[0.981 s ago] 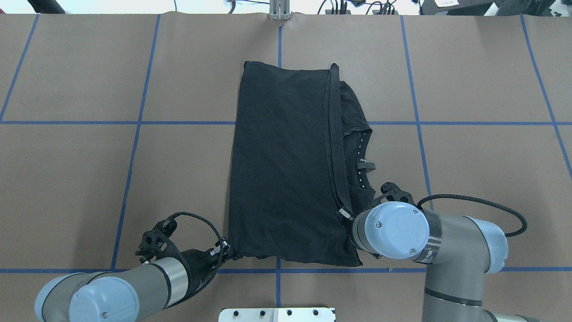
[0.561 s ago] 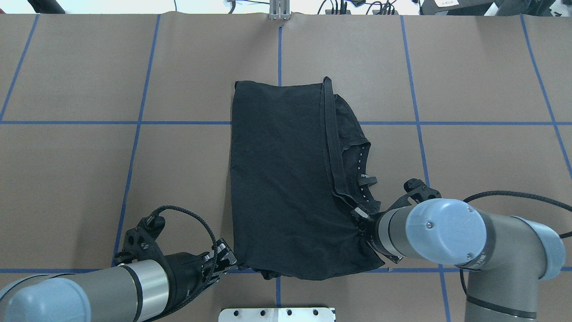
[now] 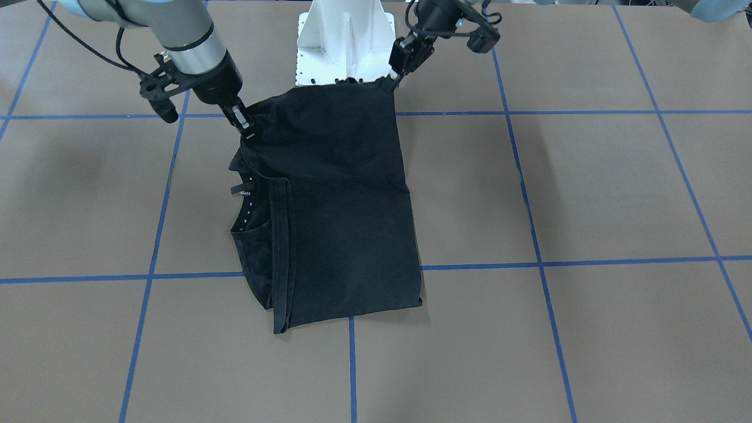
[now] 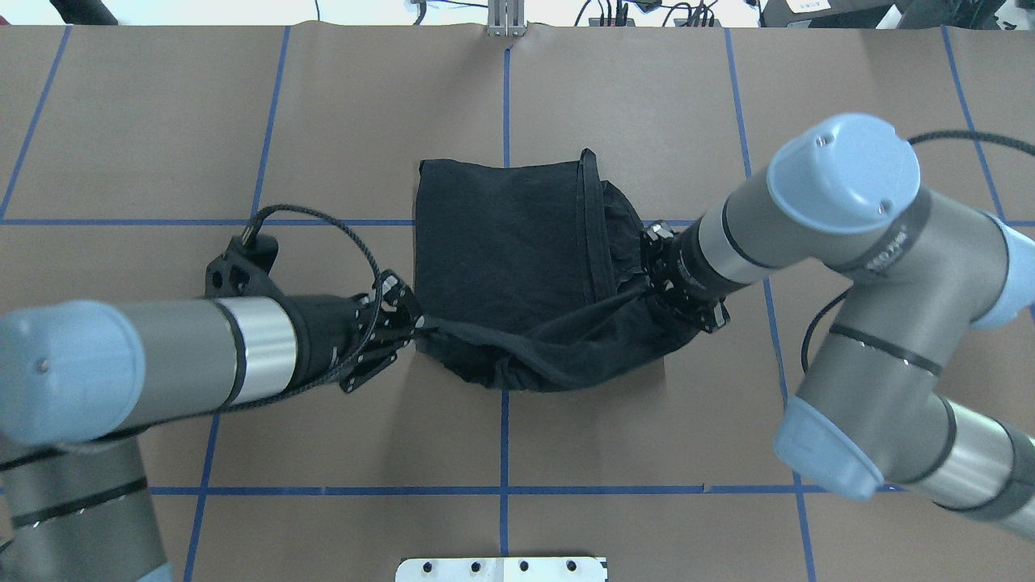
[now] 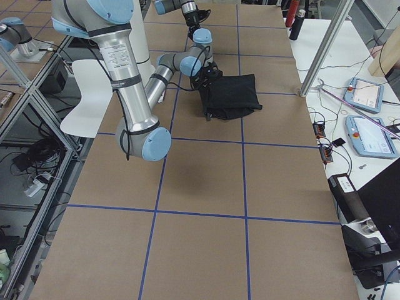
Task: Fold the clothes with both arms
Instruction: 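Lift the near end with both grippers and fold it away from the robot, then open both grippers and raise them away from the folded shirt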
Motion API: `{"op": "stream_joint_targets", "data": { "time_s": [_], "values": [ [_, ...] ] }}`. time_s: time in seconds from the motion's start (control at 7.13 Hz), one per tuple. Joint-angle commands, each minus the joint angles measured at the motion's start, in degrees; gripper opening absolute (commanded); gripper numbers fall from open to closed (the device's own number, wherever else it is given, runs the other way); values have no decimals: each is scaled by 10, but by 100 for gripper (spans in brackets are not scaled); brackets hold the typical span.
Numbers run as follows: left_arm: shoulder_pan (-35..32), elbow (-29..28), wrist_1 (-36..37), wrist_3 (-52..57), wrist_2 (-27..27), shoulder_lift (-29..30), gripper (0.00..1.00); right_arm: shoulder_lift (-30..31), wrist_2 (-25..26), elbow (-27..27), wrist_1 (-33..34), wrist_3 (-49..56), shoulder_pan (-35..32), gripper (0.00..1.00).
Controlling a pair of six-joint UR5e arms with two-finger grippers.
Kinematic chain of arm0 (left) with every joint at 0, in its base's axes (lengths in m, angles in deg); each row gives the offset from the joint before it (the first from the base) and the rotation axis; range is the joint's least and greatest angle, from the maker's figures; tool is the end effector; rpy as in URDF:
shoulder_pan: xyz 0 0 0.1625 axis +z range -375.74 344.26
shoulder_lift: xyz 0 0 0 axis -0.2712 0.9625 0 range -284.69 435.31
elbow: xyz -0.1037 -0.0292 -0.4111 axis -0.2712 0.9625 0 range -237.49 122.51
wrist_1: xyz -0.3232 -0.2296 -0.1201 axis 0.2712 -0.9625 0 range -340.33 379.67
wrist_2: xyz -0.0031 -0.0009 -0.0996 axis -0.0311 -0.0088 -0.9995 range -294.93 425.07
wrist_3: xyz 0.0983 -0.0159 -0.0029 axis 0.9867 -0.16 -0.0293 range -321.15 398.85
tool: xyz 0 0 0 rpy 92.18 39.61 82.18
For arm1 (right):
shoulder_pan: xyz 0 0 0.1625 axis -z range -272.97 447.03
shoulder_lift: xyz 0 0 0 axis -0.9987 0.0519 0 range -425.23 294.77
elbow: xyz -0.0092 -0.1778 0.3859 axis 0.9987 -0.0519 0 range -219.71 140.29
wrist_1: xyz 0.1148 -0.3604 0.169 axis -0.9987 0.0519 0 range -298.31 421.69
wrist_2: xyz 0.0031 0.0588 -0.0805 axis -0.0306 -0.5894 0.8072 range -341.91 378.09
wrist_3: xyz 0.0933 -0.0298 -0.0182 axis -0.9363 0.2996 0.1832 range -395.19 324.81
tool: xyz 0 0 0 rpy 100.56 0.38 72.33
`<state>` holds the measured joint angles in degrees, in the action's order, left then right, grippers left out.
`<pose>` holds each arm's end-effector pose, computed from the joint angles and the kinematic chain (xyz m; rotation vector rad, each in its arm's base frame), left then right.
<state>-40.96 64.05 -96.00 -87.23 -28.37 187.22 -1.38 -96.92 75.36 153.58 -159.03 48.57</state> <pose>0.4059 -0.3320 0.1627 -0.1874 1.4220 -0.8476 -0.3867 -0.4238 0.2214 -0.3908 -0.9001 0.9770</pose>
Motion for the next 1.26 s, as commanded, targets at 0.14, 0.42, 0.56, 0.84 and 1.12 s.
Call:
{"op": "stream_joint_targets", "data": {
  "time_s": [0.14, 0.42, 0.56, 0.84, 1.12],
  "values": [
    [-88, -129, -8, 71, -23, 56, 0, -140, -28, -206, -6, 87, -70, 0],
    [-125, -247, -82, 97, -23, 93, 0, -178, -28, -333, -68, 170, -89, 0],
    [-144, -332, -148, 134, -22, 112, 18, -194, -28, -415, -141, 192, -101, 0],
    [-191, -470, -229, 197, -22, 158, 89, -283, -2, -573, -228, 285, -117, 100],
    [-204, -469, -232, 202, -23, 159, 99, -303, -15, -589, -253, 304, -150, 100]
  ]
}}
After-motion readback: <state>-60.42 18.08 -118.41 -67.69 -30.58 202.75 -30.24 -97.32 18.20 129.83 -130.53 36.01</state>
